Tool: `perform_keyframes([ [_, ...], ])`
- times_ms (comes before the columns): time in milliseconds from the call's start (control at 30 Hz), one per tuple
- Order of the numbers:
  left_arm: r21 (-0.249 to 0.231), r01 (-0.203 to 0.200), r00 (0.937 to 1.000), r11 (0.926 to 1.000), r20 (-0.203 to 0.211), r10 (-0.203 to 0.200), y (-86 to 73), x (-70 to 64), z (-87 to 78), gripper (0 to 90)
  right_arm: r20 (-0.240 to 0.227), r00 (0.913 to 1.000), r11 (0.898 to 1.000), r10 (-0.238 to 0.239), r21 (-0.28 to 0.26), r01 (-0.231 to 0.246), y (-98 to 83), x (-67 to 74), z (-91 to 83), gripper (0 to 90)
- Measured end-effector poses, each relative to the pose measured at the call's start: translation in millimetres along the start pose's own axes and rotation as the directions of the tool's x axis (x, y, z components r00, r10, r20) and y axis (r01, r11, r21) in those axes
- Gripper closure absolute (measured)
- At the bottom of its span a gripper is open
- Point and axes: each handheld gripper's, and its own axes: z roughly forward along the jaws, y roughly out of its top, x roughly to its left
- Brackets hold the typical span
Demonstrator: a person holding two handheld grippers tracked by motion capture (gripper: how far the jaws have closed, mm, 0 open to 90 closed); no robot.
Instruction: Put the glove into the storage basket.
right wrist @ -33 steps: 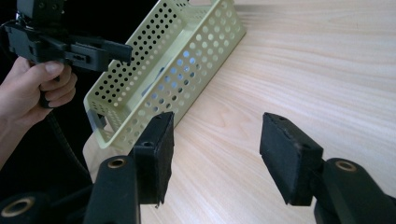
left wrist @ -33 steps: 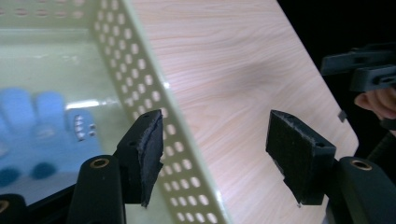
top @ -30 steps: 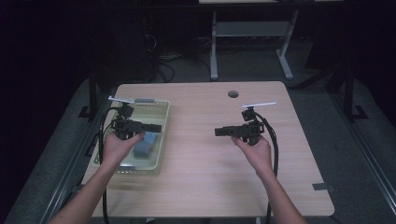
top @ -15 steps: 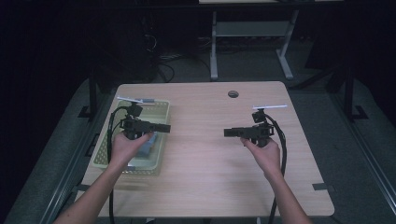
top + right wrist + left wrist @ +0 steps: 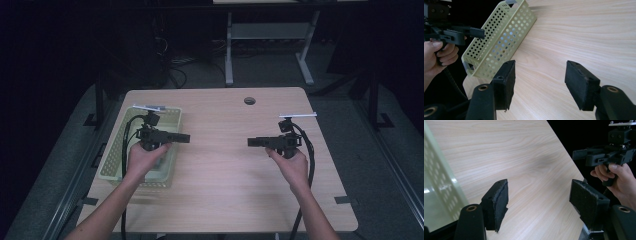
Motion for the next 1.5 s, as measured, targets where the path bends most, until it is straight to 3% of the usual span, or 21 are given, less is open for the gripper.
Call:
perform_keyframes([
  [933,0.023,-0.05,0.9967,0.9985,0.065,0.048,-13.1,-22.5,40.0,26.8,0.025,0.9956,0.996,0.09,-0.019,-0.09,-29.8,-48.7,-28.1,37.8],
  [1200,0.021,-0.055,0.9962,0.9983,0.068,0.053,-22.3,-25.6,45.5,26.6,0.026,0.9938,0.994,0.108,-0.021,-0.108,-38.1,-60.4,-37.2,36.5],
  [1300,0.028,-0.057,0.9945,0.9979,0.09,0.055,-28.3,-26.9,51.1,26.7,0.026,0.9927,0.993,0.118,-0.024,-0.118,-43.4,-65.6,-41.7,36.2],
  [1500,0.048,-0.084,0.9915,0.9953,0.103,0.079,-39.7,-31.0,61.1,26.6,0.023,0.9909,0.99,0.133,-0.038,-0.132,-55.3,-74.3,-50.8,35.7],
])
